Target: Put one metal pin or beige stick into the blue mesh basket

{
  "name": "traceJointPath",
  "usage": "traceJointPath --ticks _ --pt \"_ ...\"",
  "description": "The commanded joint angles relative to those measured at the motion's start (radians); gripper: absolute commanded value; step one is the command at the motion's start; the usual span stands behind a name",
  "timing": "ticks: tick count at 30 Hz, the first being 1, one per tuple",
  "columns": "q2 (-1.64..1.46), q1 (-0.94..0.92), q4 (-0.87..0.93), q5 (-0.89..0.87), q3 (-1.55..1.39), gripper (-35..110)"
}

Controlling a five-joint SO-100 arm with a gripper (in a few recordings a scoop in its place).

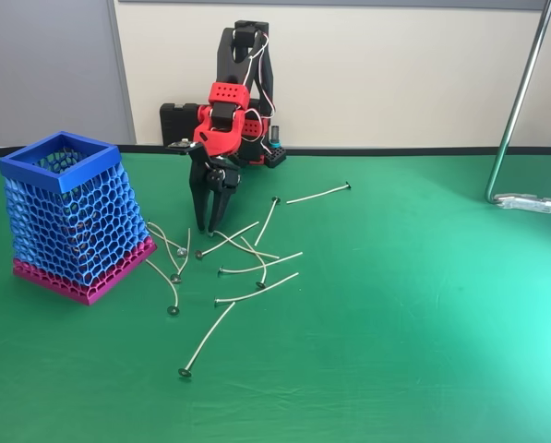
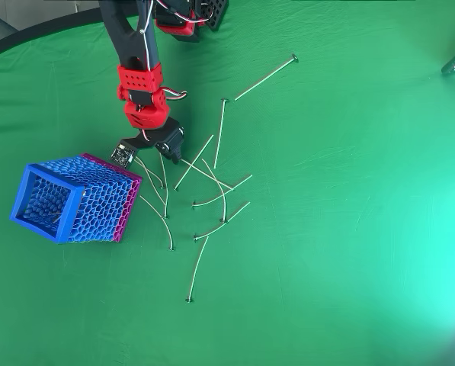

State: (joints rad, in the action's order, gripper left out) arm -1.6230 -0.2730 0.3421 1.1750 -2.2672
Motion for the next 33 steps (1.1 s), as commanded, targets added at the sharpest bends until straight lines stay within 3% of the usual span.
traceJointPath --ticks 1,33 --pt "-0.009 0.012 -0.012 -0.006 0.002 14" --pt "-0.017 0.020 -0.012 0.018 -0.021 10"
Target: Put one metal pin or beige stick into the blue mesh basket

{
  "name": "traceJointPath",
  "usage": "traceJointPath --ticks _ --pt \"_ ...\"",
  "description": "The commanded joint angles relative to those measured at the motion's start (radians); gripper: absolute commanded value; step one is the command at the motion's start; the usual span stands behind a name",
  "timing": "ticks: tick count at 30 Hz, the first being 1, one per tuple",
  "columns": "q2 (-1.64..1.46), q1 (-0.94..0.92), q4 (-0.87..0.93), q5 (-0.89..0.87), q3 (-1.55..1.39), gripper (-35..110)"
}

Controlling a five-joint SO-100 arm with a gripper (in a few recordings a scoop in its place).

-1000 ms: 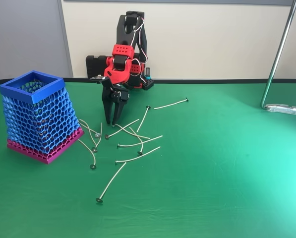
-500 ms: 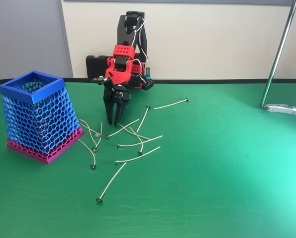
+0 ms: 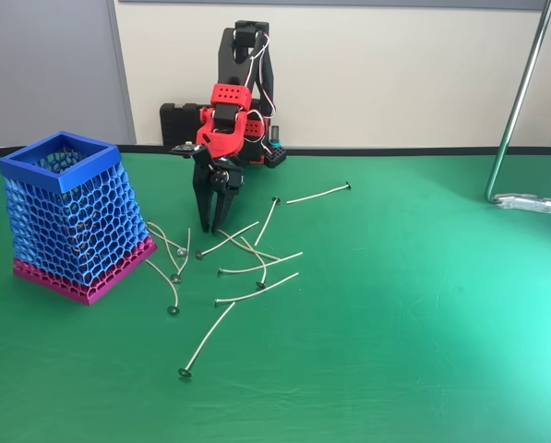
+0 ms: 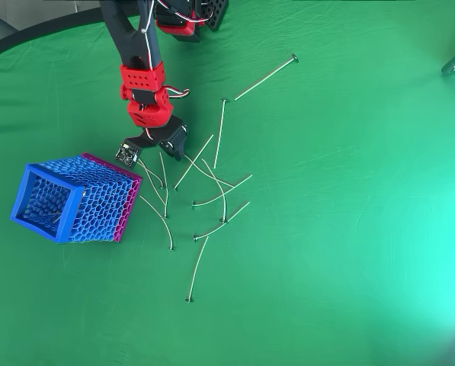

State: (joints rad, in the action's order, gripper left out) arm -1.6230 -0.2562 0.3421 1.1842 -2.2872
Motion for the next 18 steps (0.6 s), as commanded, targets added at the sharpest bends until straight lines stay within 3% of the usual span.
traceJointPath --ticks 1,3,18 --pt "-0.017 0.005 -0.012 0.015 -0.003 7" --pt "-0.017 0.005 -0.012 0.015 -0.003 1" --pt "-0.017 -0.018 -0.011 -0.002 0.023 1"
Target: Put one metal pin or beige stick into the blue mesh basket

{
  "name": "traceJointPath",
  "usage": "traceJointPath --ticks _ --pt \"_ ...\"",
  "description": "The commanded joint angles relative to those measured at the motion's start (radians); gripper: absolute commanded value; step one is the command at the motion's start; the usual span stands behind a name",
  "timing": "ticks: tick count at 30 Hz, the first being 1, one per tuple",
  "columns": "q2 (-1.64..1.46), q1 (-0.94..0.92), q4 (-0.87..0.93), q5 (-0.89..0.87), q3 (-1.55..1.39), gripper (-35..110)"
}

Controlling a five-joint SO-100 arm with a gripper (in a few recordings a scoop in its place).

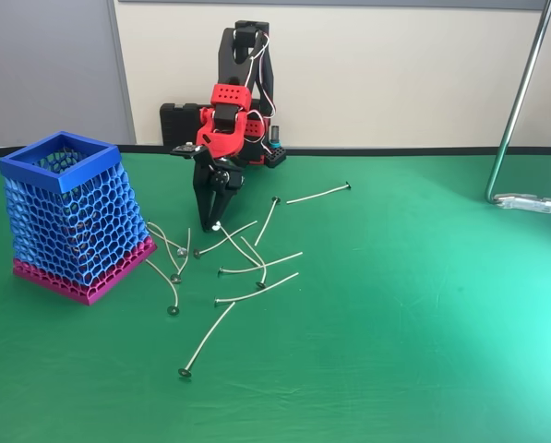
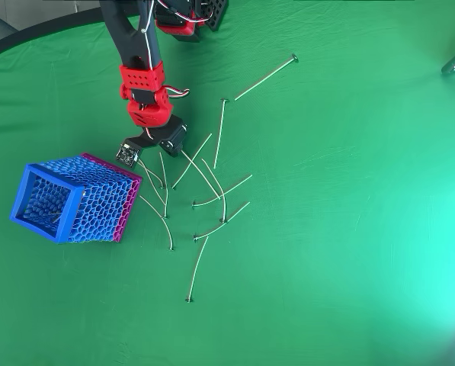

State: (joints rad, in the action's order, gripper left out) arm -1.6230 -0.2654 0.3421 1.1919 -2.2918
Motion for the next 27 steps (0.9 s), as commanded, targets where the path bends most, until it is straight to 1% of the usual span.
traceJointPath --ticks 1,11,18,24,27 --pt "-0.020 -0.011 -0.003 -0.017 0.037 1" --pt "-0.021 -0.015 0.261 -0.084 0.245 1" --pt "-0.015 -0.011 0.261 -0.075 0.222 1" --pt "-0.018 -0.009 0.311 -0.091 0.239 11" --pt "-0.017 0.003 0.314 -0.089 0.233 12"
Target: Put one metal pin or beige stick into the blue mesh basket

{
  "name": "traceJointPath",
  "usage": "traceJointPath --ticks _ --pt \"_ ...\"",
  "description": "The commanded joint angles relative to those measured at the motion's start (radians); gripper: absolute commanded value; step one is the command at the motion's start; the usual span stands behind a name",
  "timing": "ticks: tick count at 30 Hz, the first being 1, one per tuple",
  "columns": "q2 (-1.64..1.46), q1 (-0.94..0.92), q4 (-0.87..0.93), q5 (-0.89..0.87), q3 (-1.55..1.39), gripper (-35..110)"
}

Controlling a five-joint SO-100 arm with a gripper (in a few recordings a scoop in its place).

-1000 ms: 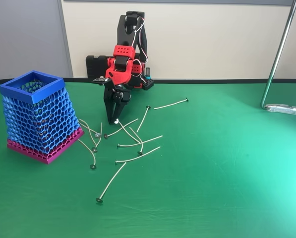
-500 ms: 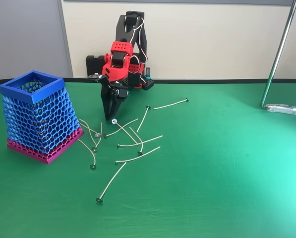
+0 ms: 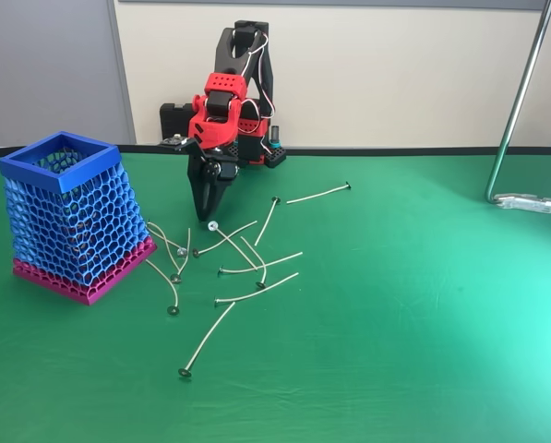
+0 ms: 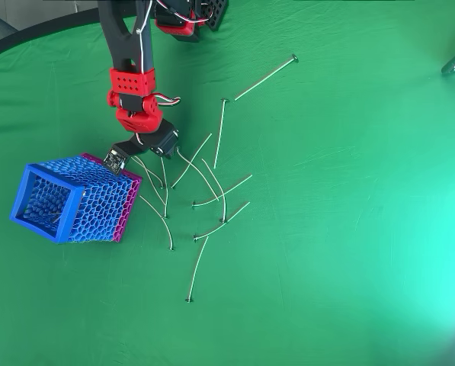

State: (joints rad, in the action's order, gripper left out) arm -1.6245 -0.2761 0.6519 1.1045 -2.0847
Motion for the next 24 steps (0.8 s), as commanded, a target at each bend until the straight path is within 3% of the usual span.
traceJointPath --ticks 1,24 --pt "-0.015 0.018 0.011 0.003 0.021 14" --pt "-0.020 0.012 0.126 0.002 0.071 15"
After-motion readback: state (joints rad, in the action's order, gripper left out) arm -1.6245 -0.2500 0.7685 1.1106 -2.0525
